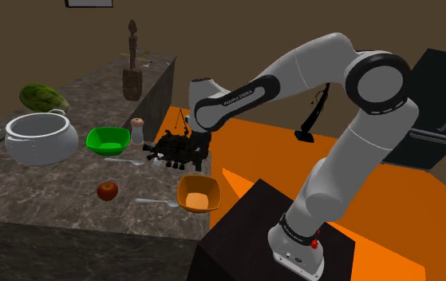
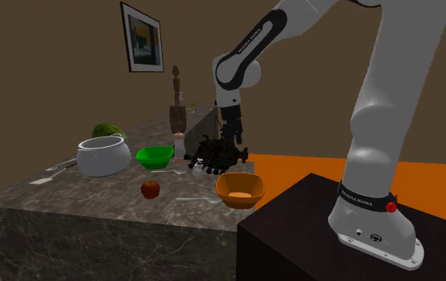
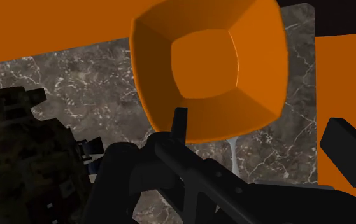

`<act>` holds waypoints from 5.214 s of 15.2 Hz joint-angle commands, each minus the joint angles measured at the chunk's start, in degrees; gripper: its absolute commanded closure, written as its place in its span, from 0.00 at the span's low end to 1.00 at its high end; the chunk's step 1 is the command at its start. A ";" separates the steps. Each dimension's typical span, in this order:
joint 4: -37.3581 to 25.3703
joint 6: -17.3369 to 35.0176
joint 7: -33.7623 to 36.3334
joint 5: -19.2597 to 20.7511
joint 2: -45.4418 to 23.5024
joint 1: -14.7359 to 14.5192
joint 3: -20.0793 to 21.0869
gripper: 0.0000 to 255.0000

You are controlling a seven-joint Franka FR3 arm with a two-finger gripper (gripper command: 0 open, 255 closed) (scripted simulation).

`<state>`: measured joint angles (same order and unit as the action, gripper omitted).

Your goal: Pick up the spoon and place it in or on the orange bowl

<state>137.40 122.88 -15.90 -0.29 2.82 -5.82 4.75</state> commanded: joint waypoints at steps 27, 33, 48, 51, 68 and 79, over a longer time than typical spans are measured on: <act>-30.95 17.15 -5.55 1.60 -47.59 -5.48 3.34 0.00; -30.96 17.14 -5.55 1.60 -47.60 -5.48 3.34 0.00; -30.09 15.91 -5.54 1.42 -45.50 -5.30 3.56 1.00; -29.36 14.60 -5.54 1.22 -43.45 -5.11 3.78 1.00; -27.31 6.06 -5.65 -0.05 -32.82 -4.17 4.91 1.00; -17.19 5.44 -9.05 -1.57 -22.18 -1.25 4.88 1.00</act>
<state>117.27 127.30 -23.77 -1.60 -21.21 -7.93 9.84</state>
